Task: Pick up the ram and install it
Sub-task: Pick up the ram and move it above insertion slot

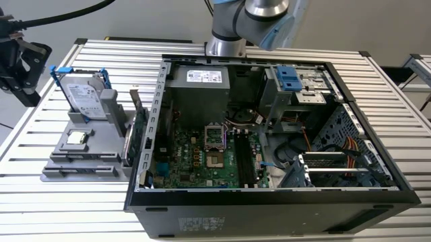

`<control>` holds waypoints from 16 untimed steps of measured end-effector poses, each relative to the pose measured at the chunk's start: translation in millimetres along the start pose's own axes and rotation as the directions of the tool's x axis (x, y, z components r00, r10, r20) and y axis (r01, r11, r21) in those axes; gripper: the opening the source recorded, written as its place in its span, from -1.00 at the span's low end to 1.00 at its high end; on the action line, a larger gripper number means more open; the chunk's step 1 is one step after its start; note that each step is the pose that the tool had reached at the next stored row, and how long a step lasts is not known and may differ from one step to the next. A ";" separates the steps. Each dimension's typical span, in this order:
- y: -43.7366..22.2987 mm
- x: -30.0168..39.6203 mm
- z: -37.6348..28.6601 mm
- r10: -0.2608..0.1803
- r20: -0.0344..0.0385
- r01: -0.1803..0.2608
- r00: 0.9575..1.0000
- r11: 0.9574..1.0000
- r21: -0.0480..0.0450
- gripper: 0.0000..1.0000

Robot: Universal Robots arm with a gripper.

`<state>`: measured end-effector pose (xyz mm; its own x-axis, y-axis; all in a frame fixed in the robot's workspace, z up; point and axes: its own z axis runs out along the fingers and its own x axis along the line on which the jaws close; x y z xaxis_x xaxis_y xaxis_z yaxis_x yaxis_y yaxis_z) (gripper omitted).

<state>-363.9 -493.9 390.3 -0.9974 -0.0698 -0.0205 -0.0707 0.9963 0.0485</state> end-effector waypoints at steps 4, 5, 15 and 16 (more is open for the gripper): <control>0.0 0.0 0.1 -0.020 -0.001 0.020 1.000 1.000 0.000 -1.00; 0.0 0.0 0.1 -0.028 -0.001 0.028 1.000 1.000 -0.001 -1.00; 0.1 0.0 0.0 -0.111 -0.005 0.111 0.994 0.994 -0.003 -1.00; 0.1 0.0 0.1 -0.121 -0.006 0.121 0.993 0.993 -0.003 -1.00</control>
<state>-363.9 -493.8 390.3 -0.9815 -0.1906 -0.0205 -0.1914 0.9803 0.0486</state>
